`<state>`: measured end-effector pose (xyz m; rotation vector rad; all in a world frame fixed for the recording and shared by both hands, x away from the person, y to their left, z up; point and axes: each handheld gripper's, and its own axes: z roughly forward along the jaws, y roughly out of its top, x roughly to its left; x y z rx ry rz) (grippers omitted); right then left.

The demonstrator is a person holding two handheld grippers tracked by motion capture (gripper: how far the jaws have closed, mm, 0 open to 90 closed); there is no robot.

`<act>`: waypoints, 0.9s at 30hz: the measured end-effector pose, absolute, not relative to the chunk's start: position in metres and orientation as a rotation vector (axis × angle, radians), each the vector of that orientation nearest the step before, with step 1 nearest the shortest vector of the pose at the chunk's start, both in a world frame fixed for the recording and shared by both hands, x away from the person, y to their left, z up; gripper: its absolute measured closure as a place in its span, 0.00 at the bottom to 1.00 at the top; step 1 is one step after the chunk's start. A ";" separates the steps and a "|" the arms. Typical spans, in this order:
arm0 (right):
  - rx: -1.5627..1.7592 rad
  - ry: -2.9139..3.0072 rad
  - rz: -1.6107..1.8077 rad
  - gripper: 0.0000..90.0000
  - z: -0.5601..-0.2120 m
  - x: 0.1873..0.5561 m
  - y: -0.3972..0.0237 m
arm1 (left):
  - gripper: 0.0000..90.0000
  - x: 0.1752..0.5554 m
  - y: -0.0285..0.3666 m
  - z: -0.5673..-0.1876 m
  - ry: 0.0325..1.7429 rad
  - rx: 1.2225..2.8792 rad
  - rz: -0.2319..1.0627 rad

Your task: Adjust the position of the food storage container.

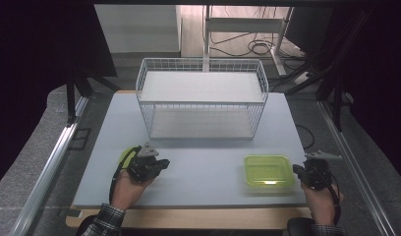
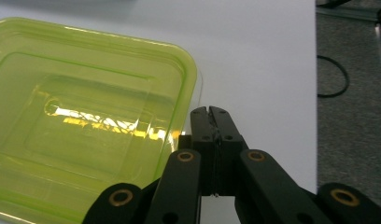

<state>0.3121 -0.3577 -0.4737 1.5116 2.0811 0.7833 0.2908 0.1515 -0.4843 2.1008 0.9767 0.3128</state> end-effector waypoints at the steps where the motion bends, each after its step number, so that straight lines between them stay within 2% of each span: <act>1: 1.513 2.087 0.795 0.99 -0.474 0.312 -0.357 | 0.96 0.289 0.150 -0.485 0.968 2.096 0.305; 8: 1.479 2.166 0.846 0.98 -0.479 0.318 -0.334 | 0.95 0.279 0.138 -0.496 0.929 2.113 0.254; 27: 1.286 2.448 0.978 0.97 -0.491 0.340 -0.228 | 0.88 0.259 0.143 -0.514 0.970 2.150 0.263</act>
